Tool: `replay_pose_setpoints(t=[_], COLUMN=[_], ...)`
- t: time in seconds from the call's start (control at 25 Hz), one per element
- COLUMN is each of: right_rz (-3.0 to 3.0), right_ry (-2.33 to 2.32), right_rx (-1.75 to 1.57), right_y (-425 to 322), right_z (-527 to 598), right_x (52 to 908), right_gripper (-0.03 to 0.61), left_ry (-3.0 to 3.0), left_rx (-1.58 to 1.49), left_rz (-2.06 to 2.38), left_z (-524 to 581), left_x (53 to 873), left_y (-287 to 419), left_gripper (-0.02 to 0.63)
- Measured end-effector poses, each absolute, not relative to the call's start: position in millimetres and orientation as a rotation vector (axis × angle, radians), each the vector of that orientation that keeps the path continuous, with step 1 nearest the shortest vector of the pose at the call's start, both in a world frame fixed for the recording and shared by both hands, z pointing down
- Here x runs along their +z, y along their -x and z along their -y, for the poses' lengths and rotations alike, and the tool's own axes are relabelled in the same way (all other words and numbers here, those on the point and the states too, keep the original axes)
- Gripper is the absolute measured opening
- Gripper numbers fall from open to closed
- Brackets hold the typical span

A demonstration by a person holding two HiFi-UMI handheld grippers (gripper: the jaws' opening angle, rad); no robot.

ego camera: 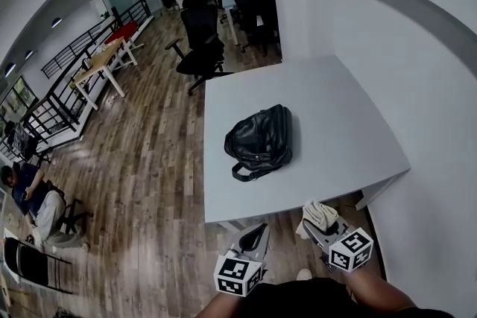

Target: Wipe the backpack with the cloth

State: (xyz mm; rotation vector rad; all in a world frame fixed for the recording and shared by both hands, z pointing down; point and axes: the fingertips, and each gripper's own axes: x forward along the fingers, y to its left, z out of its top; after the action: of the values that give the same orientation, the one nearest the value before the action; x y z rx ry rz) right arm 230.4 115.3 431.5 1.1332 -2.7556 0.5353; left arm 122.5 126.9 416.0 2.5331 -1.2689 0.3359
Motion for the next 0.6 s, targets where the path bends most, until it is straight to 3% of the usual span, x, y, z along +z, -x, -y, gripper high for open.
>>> replay_pose_setpoints(t=[0.6], right_rz=[2.690], right_ry=[-1.113], right_rx=[0.547], right_y=[-138], right_z=[-128], right_x=[441], right_gripper=[0.098], left_ry=[-2.510], left_rx=[0.343], left_rz=[1.223], left_z=[-130], left_x=[428], left_y=[-28], left_gripper=[0.006])
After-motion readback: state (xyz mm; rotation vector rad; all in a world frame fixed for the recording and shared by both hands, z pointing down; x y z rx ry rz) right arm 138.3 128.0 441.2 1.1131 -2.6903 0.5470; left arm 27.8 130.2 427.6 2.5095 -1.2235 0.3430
